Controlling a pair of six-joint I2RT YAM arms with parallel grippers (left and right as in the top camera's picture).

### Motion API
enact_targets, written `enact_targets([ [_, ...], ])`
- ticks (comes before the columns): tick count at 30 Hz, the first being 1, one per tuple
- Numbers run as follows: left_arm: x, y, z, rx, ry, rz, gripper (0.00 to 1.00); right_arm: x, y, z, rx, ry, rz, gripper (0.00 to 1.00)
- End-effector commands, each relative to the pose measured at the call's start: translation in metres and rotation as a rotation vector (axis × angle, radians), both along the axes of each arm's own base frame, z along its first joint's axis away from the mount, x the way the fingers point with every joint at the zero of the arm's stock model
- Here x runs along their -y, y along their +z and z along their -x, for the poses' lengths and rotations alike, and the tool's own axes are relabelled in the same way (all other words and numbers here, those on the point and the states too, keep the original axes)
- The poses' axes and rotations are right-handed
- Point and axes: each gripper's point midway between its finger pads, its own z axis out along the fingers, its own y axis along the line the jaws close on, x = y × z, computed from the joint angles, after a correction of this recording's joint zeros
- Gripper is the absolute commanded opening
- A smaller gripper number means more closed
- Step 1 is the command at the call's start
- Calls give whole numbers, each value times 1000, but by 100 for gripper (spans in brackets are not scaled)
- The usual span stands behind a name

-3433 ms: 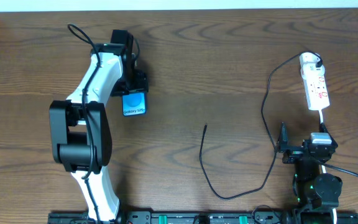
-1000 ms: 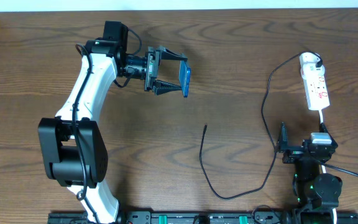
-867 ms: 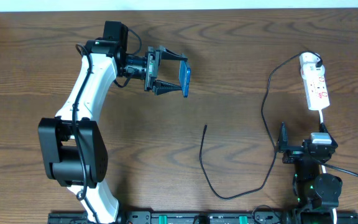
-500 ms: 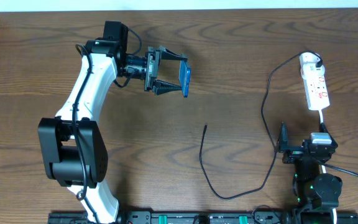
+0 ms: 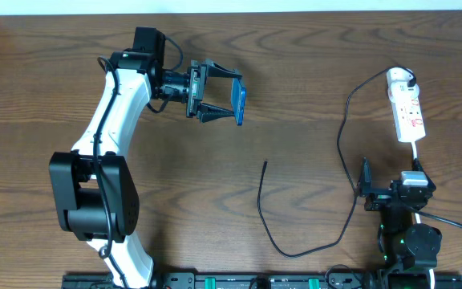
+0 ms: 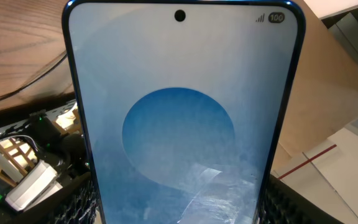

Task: Plug charger to phone and switch on socket
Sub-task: 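Hold the phone upright in the left gripper above the table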

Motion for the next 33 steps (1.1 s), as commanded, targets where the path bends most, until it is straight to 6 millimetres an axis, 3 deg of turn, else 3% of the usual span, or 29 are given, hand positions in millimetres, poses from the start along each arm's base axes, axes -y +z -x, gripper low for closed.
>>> enact_targets([
  [1,1,30,2,48,-12,64,7,-1,0,0,0,6,8,99],
  [33,1,30,2,-3,-3,62,7,-1,0,0,0,6,8,99],
])
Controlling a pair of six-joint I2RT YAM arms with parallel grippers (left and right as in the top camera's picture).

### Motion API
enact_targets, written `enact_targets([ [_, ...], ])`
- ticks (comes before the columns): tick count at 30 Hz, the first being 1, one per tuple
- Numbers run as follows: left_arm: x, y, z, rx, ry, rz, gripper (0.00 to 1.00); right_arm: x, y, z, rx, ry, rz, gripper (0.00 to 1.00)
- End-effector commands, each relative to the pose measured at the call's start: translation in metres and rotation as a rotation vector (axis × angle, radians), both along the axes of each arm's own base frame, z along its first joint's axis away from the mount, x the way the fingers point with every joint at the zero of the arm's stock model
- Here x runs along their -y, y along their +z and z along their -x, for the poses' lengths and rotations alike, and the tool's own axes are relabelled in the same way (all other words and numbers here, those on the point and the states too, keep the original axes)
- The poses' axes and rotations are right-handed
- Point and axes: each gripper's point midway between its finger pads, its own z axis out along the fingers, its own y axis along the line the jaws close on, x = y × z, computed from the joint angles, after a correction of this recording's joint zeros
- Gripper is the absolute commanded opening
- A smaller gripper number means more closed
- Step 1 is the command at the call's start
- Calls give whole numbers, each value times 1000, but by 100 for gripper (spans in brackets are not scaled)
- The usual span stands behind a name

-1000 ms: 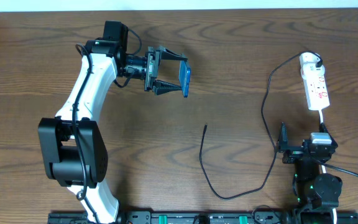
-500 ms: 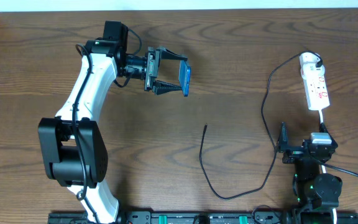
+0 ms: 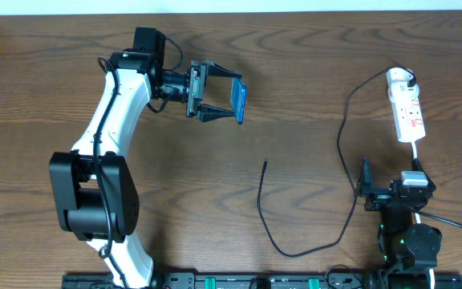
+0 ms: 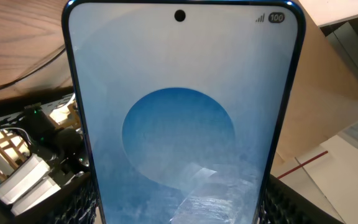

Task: Plug charger to phone and switch on socket
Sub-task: 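Hold the phone upright in the left gripper above the table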

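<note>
A blue phone [image 3: 240, 102] is held on edge above the table at the upper middle, with my left gripper [image 3: 219, 96] shut on its two long sides. In the left wrist view the phone's lit blue screen [image 4: 179, 118] fills the picture, with black fingers [image 4: 288, 202] against each lower edge. The black charger cable [image 3: 273, 225] lies loose on the table, its free plug end [image 3: 265, 164] near the centre. The cable runs up to the white socket strip [image 3: 408, 108] at the right. My right gripper [image 3: 365, 187] rests low at the lower right beside the cable; its state is unclear.
The wooden table [image 3: 70, 80] spans the view. A black rail [image 3: 239, 281] runs along the front edge between the two arm bases. A cardboard panel [image 4: 328, 93] shows behind the phone in the left wrist view.
The phone has shifted very slightly in my left gripper's grasp, with the background behind it moved a little. The cable, socket strip and right arm have not moved.
</note>
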Motion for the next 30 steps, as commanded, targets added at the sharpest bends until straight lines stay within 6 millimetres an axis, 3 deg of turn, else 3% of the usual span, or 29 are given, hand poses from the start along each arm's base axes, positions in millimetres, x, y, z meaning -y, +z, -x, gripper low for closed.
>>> enact_targets([
  [1,1,30,2,48,-12,64,7,-1,0,0,0,6,8,99],
  [30,1,30,0,76,-11,57,7,-2,3,0,15,11,4,99],
])
